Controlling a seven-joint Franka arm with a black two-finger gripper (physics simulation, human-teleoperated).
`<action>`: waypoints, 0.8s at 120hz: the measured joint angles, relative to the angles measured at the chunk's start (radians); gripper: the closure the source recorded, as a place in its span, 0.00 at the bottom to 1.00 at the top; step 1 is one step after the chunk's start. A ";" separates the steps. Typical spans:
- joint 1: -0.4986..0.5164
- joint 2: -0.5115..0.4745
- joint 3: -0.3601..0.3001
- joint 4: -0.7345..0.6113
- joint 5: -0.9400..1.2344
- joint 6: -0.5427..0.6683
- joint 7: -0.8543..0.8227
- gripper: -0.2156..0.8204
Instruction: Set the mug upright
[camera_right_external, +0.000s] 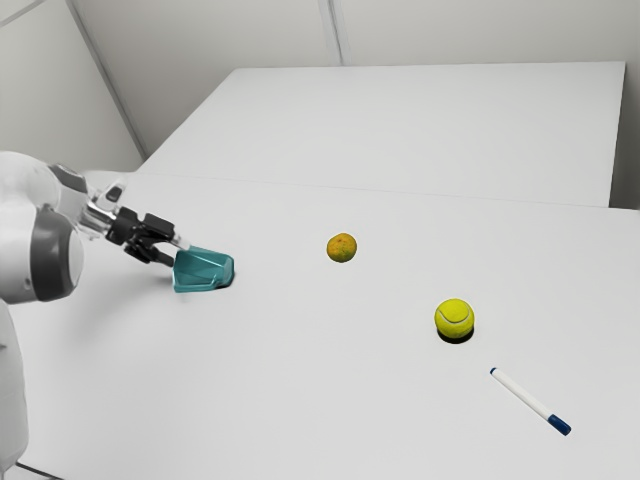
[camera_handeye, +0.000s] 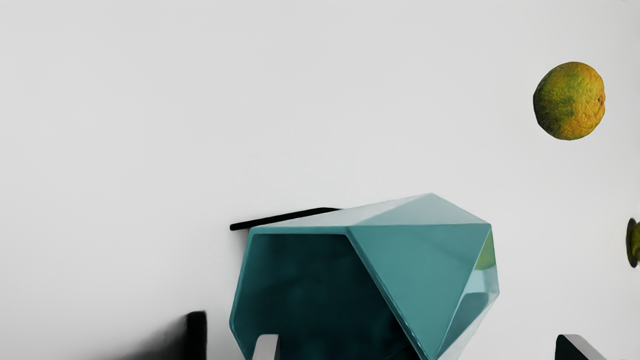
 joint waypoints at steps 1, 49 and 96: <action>0.000 0.001 0.000 -0.001 -0.004 -0.003 0.002 0.21; 0.004 0.032 0.001 -0.026 -0.126 -0.117 0.081 0.21; 0.011 0.043 0.001 -0.047 -0.155 -0.156 0.123 0.42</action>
